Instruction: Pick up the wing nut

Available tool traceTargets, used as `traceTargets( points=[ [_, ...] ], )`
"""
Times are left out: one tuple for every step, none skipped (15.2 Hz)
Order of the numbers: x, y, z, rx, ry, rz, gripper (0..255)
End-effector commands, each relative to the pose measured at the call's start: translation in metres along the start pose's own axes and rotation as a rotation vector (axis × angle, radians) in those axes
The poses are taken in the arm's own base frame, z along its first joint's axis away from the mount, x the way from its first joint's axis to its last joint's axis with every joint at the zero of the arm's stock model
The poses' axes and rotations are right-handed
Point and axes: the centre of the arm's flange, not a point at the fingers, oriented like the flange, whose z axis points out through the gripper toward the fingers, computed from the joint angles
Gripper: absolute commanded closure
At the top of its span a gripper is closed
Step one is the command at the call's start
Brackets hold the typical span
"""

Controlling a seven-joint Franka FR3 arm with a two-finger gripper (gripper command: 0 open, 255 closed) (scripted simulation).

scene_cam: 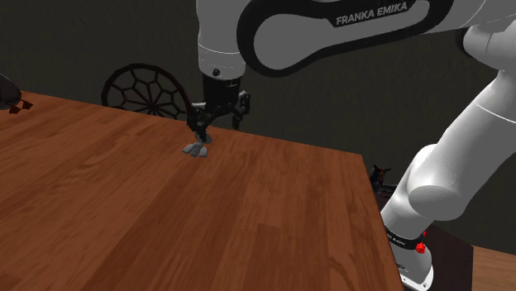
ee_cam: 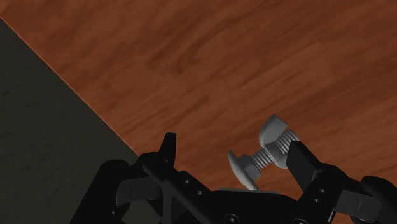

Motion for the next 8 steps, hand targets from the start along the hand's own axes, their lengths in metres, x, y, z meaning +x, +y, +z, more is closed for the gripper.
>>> traceTargets(
  points=[
    [0.003,-0.025,-0.001,-0.008,0.021,-0.002,0],
    [0.005,-0.039,0.000,-0.012,0.030,-0.004,0],
    [0.007,-0.052,0.000,-0.016,0.040,-0.006,0],
    [0.007,-0.056,0.001,-0.017,0.043,-0.007,0],
    [0.006,-0.056,0.006,-0.017,0.043,-0.007,0],
    [0.006,-0.056,0.011,-0.017,0.043,-0.007,0],
    [0.005,-0.056,0.016,-0.017,0.043,-0.007,0],
    [0.004,-0.056,0.022,-0.017,0.043,-0.007,0]
  ],
)
